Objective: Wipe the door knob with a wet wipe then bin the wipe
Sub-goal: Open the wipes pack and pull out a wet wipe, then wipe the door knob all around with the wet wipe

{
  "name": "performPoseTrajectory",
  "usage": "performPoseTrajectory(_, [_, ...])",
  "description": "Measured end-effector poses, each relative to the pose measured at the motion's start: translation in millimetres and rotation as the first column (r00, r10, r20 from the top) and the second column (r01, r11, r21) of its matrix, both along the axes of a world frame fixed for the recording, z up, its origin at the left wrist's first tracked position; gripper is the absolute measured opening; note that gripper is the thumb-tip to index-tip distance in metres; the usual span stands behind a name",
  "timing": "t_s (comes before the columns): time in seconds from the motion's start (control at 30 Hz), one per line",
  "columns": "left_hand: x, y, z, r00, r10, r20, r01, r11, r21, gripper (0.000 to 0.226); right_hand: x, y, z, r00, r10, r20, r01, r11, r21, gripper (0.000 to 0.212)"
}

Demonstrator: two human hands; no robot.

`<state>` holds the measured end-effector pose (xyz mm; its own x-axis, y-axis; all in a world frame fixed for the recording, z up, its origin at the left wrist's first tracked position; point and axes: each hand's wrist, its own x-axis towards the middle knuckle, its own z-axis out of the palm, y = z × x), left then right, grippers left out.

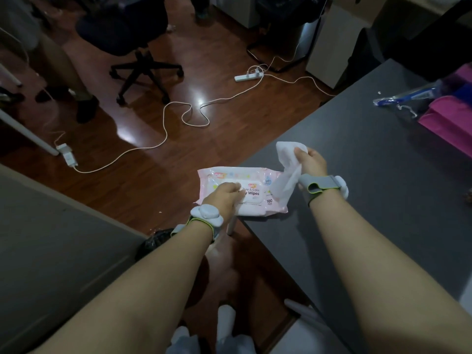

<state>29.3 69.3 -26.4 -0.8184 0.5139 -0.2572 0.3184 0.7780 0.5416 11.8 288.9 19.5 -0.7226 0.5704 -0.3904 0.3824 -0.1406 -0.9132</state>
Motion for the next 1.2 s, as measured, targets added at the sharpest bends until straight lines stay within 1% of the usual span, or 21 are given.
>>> performPoseTrajectory(0.03, [2,-1,-3,1.000,0.009,0.021,-0.009,1.000,-0.007,0.041,1,1,-1,1.000,0.001,0.007,-0.001,1.000,-0.013,0.013])
performPoseTrajectory(0.1, [4,-4,-8,0.999,-0.033,-0.007,0.033,0.999,-0.035,0.044,2,1,-2,1.000,0.006,0.009,-0.006,0.999,-0.036,0.012])
performPoseTrajectory(0.17, [2,-5,-10,0.998,-0.036,-0.045,0.037,0.999,0.007,0.040,3,0,-2,1.000,-0.001,0.012,0.002,0.998,-0.057,0.015])
performPoseTrajectory(0.23, [1,0,-5,0.994,0.070,-0.084,-0.060,0.992,0.112,0.027,1,-4,1,1.000,-0.001,0.010,0.002,0.996,-0.090,0.024])
performPoseTrajectory(0.3, [3,1,2,0.963,0.243,-0.116,-0.217,0.955,0.204,0.023,-2,-11,6,0.999,0.030,0.015,-0.028,0.995,-0.091,0.030])
performPoseTrajectory(0.37, [5,-2,10,0.909,0.402,-0.113,-0.354,0.886,0.300,0.021,-7,-18,12,0.999,0.049,-0.008,-0.050,0.991,-0.120,0.031])
performPoseTrajectory(0.4, [7,-7,14,0.870,0.487,-0.075,-0.440,0.837,0.326,0.020,-8,-24,15,0.997,0.070,-0.022,-0.072,0.987,-0.145,0.030])
performPoseTrajectory(0.43, [6,-13,19,0.819,0.574,0.017,-0.544,0.766,0.341,0.019,-12,-33,20,0.995,0.088,-0.038,-0.094,0.979,-0.181,0.028])
performPoseTrajectory(0.47, [2,-14,23,0.745,0.634,0.207,-0.662,0.665,0.347,0.020,-13,-38,23,0.994,0.089,-0.059,-0.101,0.967,-0.236,0.024])
performPoseTrajectory(0.5, [-1,-18,31,0.634,0.619,0.463,-0.773,0.530,0.349,0.027,-16,-47,27,0.991,0.100,-0.085,-0.121,0.948,-0.296,0.022])
performPoseTrajectory(0.53, [-2,-21,38,0.503,0.509,0.699,-0.856,0.407,0.319,0.036,-17,-57,29,0.988,0.120,-0.101,-0.148,0.927,-0.344,0.024])
performPoseTrajectory(0.57, [-3,-26,45,0.407,0.379,0.831,-0.897,0.340,0.283,0.044,-20,-67,32,0.984,0.138,-0.113,-0.171,0.911,-0.376,0.028])
performPoseTrajectory(0.6, [-5,-27,49,0.369,0.271,0.889,-0.900,0.344,0.269,0.048,-21,-72,32,0.983,0.138,-0.120,-0.175,0.901,-0.398,0.033])
performPoseTrajectory(0.67, [-7,-35,55,0.346,0.171,0.922,-0.904,0.324,0.280,0.051,-24,-90,34,0.976,0.174,-0.130,-0.213,0.882,-0.419,0.040])
performPoseTrajectory(0.7, [-7,-38,58,0.344,0.158,0.926,-0.907,0.309,0.285,0.050,-24,-99,36,0.973,0.189,-0.136,-0.230,0.872,-0.431,0.041])
performPoseTrajectory(0.8, [-6,-39,66,0.334,0.212,0.918,-0.925,0.261,0.276,0.033,-24,-116,37,0.965,0.225,-0.135,-0.263,0.854,-0.450,0.041])
performPoseTrajectory(0.9, [0,-46,68,0.375,0.292,0.880,-0.927,0.127,0.353,0.031,-19,-130,38,0.959,0.260,-0.117,-0.284,0.840,-0.462,0.038])
performPoseTrajectory(0.97, [1,-54,69,0.387,0.322,0.864,-0.920,0.072,0.385,0.021,-17,-135,39,0.958,0.267,-0.100,-0.283,0.842,-0.460,0.032])
performPoseTrajectory(1.1, [3,-85,75,0.314,0.340,0.887,-0.912,-0.152,0.381,0.012,-7,-152,43,0.944,0.324,-0.060,-0.320,0.857,-0.405,0.023])
performPoseTrajectory(1.17, [1,-98,82,0.298,0.351,0.888,-0.897,-0.214,0.386,0.016,-4,-162,48,0.928,0.367,-0.064,-0.361,0.844,-0.396,0.025])
performPoseTrajectory(1.2, [3,-109,86,0.286,0.356,0.889,-0.887,-0.253,0.387,0.018,-1,-172,51,0.912,0.399,-0.097,-0.402,0.820,-0.408,0.026])
